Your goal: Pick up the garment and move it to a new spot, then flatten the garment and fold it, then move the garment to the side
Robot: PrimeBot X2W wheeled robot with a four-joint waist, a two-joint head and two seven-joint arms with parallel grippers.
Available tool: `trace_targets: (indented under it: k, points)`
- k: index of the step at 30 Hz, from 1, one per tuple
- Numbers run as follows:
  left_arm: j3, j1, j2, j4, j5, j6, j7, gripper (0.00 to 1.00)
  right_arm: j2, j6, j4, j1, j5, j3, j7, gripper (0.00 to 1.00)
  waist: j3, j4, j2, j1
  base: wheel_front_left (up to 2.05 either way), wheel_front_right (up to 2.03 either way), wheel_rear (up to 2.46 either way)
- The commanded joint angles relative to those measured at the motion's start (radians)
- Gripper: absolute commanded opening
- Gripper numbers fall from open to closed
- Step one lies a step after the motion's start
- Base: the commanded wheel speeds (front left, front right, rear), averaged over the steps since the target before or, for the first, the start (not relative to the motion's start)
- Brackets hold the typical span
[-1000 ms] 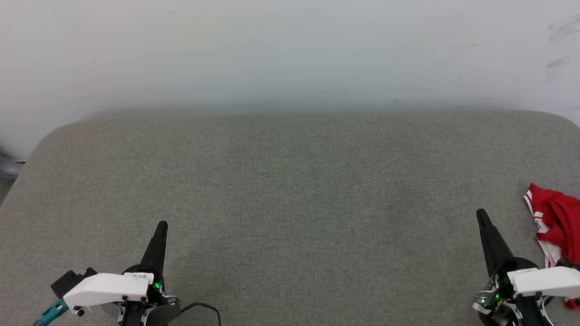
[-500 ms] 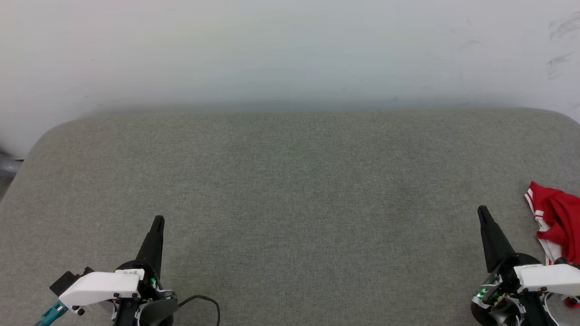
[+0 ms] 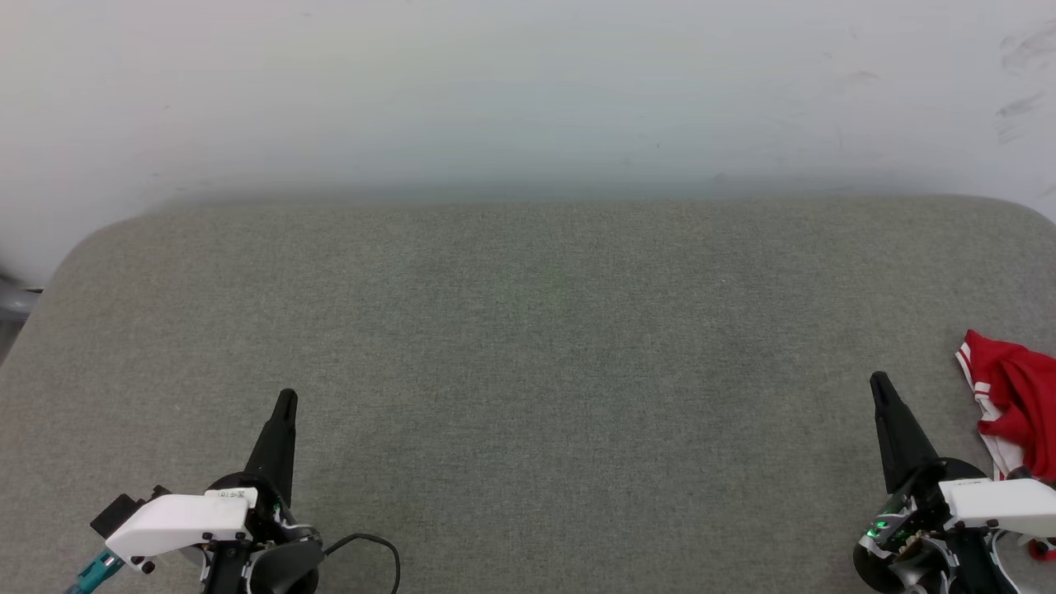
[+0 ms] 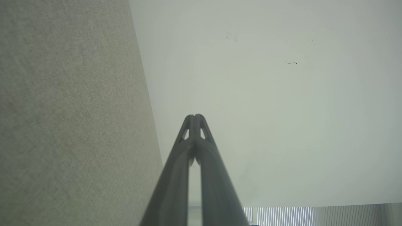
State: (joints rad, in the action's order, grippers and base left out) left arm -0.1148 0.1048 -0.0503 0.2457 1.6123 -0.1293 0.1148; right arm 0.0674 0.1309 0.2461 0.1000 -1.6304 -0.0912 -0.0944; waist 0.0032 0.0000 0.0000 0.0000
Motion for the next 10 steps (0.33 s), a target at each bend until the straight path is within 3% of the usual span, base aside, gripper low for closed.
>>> trace_targets:
  k: [1,10]
  points:
    - [-0.003,0.009,0.002,0.001,0.001,-0.005,0.003,0.00,-0.002,0.000,0.001,0.015,0.000,-0.002,-0.003,0.00,0.000,0.000,0.0000,0.0000,0.00,0.00,0.00]
    - [-0.003,0.009,0.002,0.000,0.001,-0.005,0.002,0.00,-0.004,0.000,0.001,0.015,0.002,-0.004,-0.004,0.00,0.000,0.000,0.0000,0.0000,0.00,0.00,0.00]
